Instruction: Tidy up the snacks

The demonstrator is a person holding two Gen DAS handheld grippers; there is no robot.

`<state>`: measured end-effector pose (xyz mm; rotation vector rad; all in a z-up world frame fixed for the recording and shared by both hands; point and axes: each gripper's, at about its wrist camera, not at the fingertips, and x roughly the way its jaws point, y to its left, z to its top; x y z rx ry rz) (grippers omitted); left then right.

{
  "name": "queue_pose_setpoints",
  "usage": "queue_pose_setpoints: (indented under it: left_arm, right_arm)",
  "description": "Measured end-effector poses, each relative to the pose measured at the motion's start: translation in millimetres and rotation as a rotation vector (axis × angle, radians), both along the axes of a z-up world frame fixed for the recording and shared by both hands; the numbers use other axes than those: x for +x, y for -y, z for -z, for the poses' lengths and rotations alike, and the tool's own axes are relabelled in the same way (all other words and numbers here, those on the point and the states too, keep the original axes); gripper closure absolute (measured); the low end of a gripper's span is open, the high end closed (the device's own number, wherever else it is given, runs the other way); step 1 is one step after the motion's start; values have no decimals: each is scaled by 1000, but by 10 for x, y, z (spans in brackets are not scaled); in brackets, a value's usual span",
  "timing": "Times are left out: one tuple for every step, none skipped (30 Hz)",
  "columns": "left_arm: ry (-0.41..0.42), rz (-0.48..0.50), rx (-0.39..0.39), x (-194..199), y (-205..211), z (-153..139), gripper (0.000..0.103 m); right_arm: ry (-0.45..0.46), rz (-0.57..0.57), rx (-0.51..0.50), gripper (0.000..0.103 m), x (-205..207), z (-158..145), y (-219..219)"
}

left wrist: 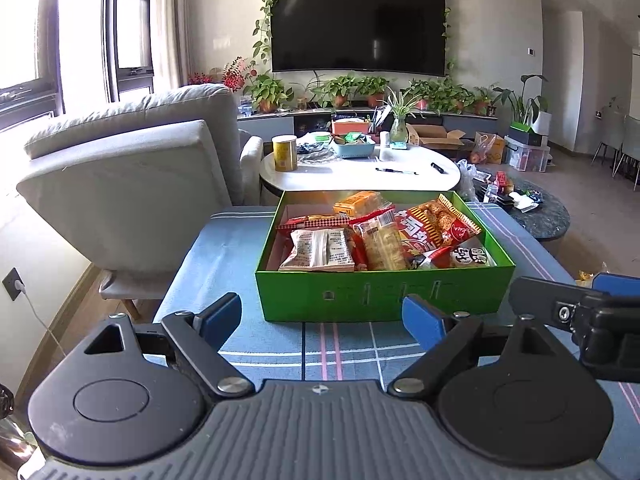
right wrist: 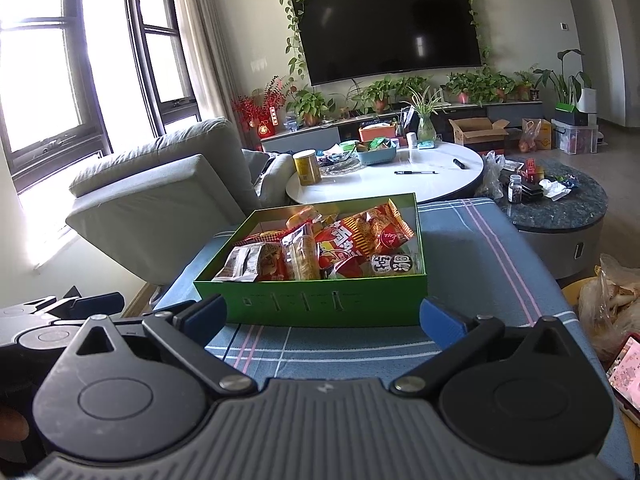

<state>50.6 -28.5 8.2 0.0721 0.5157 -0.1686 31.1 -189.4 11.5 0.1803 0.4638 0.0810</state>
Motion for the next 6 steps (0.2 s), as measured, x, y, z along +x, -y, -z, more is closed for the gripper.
queue_pose_setpoints:
  left_arm:
    - [0,0,2,0,4,0,16]
    - [0,-1,2,-3,5,2,16]
    - [-1,-2,3,-1,6,3,16]
    - [-2,-3,3,3,6,4,16]
    - [-3,-4,4,5,6,5,16]
    - [-5,-5,4,6,5,8,16]
  right_arm:
    - [-1,0,0,25,-8,2,5]
    - [-1,0,0,25,-15,3,12]
    - [-1,-1,0,25,-15,3,13]
    - [-1,-1,0,25,-14,3,12]
    - [-2,-2,-1,25,-18,6,12]
    - [-2,-2,-2,25,-22,10,12]
